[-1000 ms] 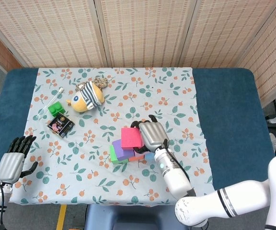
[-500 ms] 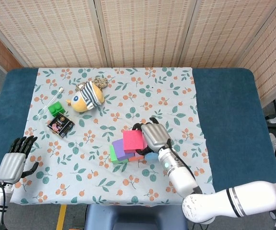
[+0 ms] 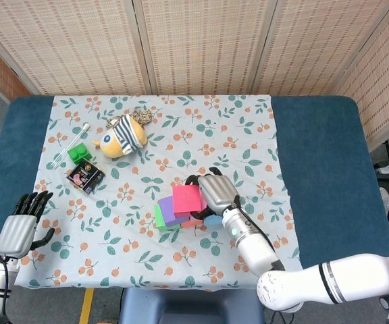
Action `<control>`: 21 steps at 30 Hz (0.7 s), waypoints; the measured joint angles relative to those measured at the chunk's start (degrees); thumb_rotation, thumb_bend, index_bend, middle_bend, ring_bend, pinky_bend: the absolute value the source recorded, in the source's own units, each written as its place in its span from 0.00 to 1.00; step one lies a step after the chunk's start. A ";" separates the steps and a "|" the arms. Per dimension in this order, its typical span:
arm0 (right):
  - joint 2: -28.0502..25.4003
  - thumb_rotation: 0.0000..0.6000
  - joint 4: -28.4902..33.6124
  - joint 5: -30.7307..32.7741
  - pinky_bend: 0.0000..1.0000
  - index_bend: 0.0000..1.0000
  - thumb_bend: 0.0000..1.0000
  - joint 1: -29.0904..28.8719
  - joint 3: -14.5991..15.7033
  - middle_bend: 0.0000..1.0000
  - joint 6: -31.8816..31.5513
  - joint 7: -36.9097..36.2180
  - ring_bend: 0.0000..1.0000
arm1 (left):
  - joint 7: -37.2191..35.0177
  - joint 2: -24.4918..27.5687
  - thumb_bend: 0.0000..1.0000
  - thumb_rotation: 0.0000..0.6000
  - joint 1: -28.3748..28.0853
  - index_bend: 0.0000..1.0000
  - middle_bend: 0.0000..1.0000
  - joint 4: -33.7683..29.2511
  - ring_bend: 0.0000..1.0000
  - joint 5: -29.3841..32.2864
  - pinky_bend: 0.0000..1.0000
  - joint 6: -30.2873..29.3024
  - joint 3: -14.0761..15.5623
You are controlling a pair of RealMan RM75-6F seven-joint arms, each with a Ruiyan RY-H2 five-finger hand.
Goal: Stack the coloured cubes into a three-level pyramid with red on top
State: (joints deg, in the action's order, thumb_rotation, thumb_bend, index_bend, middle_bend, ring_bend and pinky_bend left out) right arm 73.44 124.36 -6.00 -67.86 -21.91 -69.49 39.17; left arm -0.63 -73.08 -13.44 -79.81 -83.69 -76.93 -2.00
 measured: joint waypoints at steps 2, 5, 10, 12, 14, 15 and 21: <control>-0.23 1.00 0.09 0.15 0.07 0.38 0.47 -0.19 0.06 0.37 0.14 -0.07 0.26 | -0.10 0.08 0.36 1.00 0.04 0.00 0.05 -0.01 0.00 0.03 0.04 0.01 -0.04; -0.43 1.00 0.36 0.40 0.07 0.36 0.47 -0.51 0.18 0.37 0.06 -0.08 0.26 | -0.10 0.12 0.36 1.00 0.06 0.00 0.05 -0.11 0.00 -0.06 0.04 0.06 -0.01; -0.89 1.00 0.58 0.97 0.07 0.21 0.46 -1.03 0.49 0.31 0.26 -0.24 0.20 | -0.05 0.12 0.36 1.00 0.08 0.00 0.05 -0.11 0.00 -0.01 0.04 0.08 -0.12; -1.08 1.00 0.60 1.21 0.07 0.17 0.46 -1.24 0.69 0.28 0.23 -0.14 0.18 | -0.08 0.12 0.36 1.00 0.08 0.00 0.05 -0.10 0.00 -0.02 0.04 0.11 -0.13; -1.27 1.00 0.64 1.61 0.07 0.15 0.46 -1.45 0.85 0.27 0.26 0.05 0.17 | -0.10 0.12 0.36 1.00 0.08 0.00 0.05 -0.11 0.00 -0.07 0.04 0.14 -0.13; -1.42 1.00 0.66 1.93 0.07 0.13 0.46 -1.59 0.93 0.26 0.32 0.13 0.16 | -0.09 0.11 0.36 1.00 0.08 0.00 0.05 -0.10 0.00 -0.09 0.04 0.14 -0.13; -1.95 1.00 0.67 2.06 0.07 0.06 0.46 -1.88 1.07 0.24 0.79 -0.48 0.14 | 0.07 0.05 0.36 1.00 0.11 0.00 0.05 -0.12 0.00 -0.11 0.04 0.15 -0.16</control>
State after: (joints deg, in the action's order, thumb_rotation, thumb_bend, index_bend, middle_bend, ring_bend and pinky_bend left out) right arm 71.49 125.03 -3.94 -69.74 -20.84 -68.69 38.69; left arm -0.56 -73.03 -13.33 -79.93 -83.80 -76.78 -2.16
